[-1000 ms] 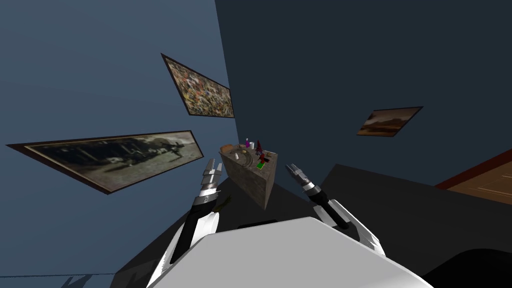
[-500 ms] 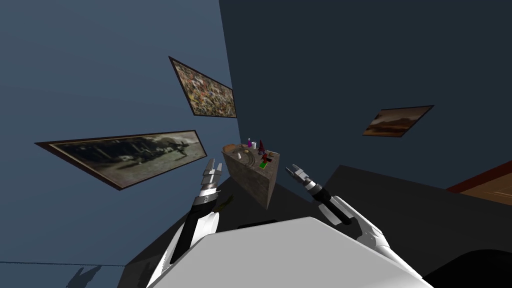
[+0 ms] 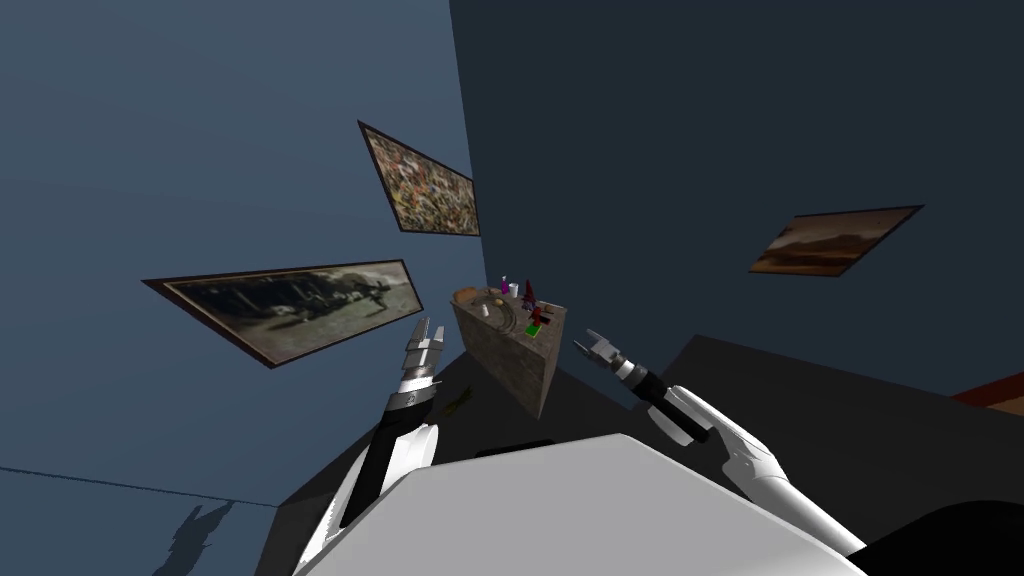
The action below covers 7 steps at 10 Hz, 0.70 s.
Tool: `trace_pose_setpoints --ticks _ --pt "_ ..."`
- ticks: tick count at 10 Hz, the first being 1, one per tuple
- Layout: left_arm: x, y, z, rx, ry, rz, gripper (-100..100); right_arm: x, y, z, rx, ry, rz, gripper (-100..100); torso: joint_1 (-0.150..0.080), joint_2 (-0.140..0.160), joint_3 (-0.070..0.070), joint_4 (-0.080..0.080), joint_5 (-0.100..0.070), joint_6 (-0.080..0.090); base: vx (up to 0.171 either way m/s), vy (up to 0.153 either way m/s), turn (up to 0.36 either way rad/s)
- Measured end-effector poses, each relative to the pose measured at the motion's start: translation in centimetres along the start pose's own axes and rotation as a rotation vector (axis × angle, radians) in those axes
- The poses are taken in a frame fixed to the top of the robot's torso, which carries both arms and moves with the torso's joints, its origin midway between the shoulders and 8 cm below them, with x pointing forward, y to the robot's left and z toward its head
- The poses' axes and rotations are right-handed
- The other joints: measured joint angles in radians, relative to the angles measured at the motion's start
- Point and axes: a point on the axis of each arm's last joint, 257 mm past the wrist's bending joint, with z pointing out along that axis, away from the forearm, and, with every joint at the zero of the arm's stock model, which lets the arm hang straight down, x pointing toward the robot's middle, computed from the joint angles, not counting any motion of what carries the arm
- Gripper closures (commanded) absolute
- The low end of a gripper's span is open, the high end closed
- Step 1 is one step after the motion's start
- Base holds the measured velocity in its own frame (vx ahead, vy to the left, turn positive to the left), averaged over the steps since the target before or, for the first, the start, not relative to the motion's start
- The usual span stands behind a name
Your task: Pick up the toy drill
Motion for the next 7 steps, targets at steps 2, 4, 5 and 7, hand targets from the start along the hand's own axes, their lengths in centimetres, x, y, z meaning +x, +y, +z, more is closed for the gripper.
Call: trace_pose_setpoints --ticks 2,4,5,7 --pt "0.0 0.0 0.0 0.000 0.000 0.000 0 0.9 -0.7 0.0 -0.028 0.043 -0.108 -100 -0.001 0.000 0.000 0.000 0.000 0.000 -0.001 0.045 0.079" --pt "0.0 0.0 0.0 0.000 0.000 0.000 0 1.5 -1.5 -0.3 -0.054 0.082 -0.205 -100 -0.002 0.000 0.000 0.000 0.000 0.000 0.006 0.051 0.145" --pt "0.0 0.0 0.0 0.000 0.000 0.000 0 2.4 -2.4 -0.6 -0.072 0.114 -0.269 -100 -0.001 0.000 0.000 0.000 0.000 0.000 0.006 0.045 0.080" --pt "0.0 0.0 0.0 0.000 0.000 0.000 0 2.9 -3.3 -1.1 -0.107 0.153 -0.373 -100 -0.002 0.000 0.000 0.000 0.000 0.000 0.018 0.046 0.173"
